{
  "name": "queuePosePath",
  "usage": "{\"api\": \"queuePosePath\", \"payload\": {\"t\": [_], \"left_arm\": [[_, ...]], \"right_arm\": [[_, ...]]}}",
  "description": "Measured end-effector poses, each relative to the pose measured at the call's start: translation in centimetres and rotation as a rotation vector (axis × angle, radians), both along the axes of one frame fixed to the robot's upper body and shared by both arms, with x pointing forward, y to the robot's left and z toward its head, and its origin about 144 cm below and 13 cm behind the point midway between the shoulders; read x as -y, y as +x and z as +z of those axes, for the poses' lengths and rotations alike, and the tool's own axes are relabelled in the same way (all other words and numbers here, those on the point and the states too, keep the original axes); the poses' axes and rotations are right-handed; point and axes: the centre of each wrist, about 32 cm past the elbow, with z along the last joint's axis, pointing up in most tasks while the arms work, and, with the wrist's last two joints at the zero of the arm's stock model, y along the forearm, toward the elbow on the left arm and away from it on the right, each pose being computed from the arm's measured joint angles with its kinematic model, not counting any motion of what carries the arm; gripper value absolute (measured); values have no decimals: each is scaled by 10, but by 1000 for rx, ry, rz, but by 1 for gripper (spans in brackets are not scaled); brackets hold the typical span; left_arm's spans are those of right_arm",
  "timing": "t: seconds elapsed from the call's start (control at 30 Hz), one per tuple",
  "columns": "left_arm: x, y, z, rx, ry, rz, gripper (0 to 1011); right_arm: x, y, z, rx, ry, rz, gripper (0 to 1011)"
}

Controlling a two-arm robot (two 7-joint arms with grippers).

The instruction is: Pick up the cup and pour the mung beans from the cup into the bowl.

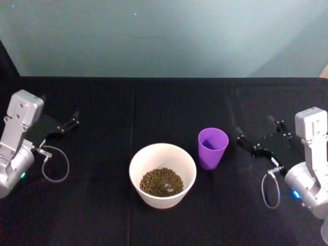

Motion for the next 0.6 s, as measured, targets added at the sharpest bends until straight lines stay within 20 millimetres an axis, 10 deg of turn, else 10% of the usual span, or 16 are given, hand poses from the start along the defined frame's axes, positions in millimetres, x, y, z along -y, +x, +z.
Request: {"api": "queuePosePath", "payload": {"t": [0.6], "left_arm": [[0,0,0,0,0,0,1000]], "right_arm": [[0,0,0,-1,3,3,1003]]}}
